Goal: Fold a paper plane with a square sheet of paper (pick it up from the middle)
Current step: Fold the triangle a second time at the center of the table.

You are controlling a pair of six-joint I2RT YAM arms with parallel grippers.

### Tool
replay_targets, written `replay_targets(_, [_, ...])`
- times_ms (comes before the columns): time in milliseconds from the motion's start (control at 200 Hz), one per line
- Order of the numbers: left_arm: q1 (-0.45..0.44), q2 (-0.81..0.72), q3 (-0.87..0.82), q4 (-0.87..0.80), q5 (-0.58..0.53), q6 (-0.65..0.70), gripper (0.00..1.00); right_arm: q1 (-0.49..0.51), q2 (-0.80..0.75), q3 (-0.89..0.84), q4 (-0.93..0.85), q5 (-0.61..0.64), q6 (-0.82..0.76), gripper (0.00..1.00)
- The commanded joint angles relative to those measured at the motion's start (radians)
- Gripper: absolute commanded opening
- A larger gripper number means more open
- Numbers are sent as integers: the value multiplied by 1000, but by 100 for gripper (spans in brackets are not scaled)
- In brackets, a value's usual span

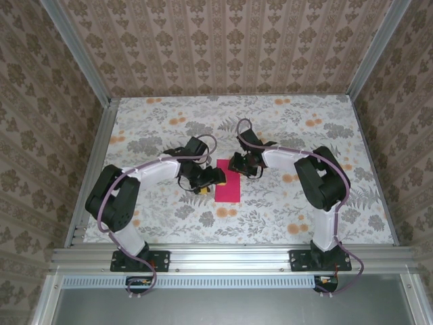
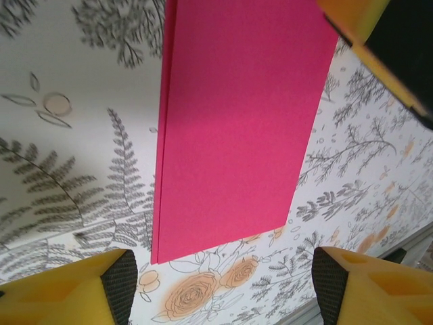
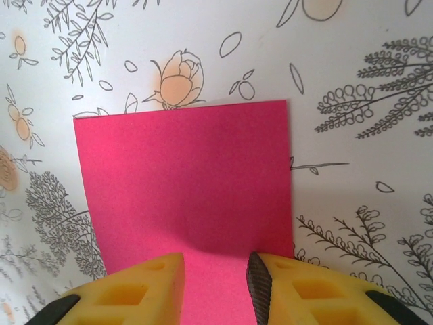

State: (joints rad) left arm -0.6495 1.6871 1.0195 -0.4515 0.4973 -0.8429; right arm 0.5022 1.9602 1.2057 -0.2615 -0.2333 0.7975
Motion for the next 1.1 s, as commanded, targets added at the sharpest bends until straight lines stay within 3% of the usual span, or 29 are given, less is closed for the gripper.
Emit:
replay_targets(0, [-26,-20,-6,-23,7,-35,72,-32,75,-45,-37,2,51,36])
replay_targets(1095, [-78,95,45,12,55,-27,74,-57,105,-86,-9,-44,66,35])
